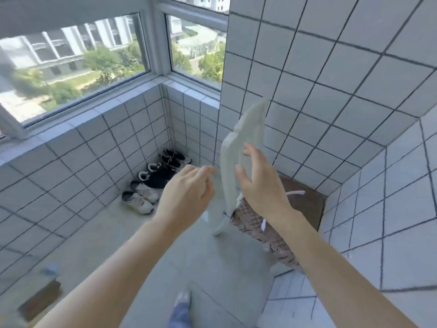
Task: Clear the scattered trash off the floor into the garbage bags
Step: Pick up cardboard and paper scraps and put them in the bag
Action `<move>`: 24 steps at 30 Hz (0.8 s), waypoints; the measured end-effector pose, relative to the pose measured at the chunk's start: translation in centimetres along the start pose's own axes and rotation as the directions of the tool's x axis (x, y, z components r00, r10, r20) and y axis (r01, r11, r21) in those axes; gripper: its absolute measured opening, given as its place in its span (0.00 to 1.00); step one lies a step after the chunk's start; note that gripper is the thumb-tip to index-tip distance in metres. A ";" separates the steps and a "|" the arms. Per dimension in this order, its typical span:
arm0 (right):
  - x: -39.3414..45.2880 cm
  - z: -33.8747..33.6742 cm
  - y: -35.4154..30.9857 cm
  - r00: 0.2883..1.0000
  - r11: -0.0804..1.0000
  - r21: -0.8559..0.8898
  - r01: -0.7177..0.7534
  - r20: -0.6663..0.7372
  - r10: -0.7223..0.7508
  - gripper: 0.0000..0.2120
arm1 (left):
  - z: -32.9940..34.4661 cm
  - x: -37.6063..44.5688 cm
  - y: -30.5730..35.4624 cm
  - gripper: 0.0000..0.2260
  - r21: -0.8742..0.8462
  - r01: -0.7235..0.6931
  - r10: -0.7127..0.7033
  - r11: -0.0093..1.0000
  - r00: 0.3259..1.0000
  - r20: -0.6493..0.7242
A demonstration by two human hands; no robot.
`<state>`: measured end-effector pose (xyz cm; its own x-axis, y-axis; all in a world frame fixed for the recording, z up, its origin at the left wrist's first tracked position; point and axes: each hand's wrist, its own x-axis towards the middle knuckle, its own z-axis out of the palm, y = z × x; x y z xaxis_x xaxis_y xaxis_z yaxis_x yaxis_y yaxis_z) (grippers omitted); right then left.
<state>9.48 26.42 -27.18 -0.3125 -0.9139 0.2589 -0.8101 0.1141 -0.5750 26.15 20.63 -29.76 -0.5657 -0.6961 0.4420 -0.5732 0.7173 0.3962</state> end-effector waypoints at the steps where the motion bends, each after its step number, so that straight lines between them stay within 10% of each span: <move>1: -1.3 1.1 -0.4 1.000 0.999 0.036 0.007 0.030 -0.008 0.23 | 0.1 -2.5 -0.1 0.10 0.012 0.052 -0.052 0.999 0.999 0.001; 5: -6.3 5.9 -1.7 0.979 0.994 0.108 0.027 0.200 -0.049 0.22 | -0.2 -12.1 -0.7 0.09 0.001 0.368 -0.368 0.930 0.929 -0.023; 12: -13.3 13.0 -6.3 0.866 0.985 0.158 0.068 0.481 -0.137 0.21 | -2.8 -27.6 -3.1 0.09 -0.089 0.775 -0.780 0.625 0.621 -0.069; 24: -24.8 25.9 -20.9 0.522 0.911 0.202 0.359 0.766 -0.375 0.20 | -10.0 -50.4 -5.0 0.11 -0.236 0.964 -0.992 0.121 0.107 -0.071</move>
<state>46.99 36.62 -41.65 0.5207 -0.8182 -0.2437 -0.7503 -0.3024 -0.5879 63.43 52.47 -46.00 0.5498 -0.7838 -0.2886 -0.4752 -0.5777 0.6637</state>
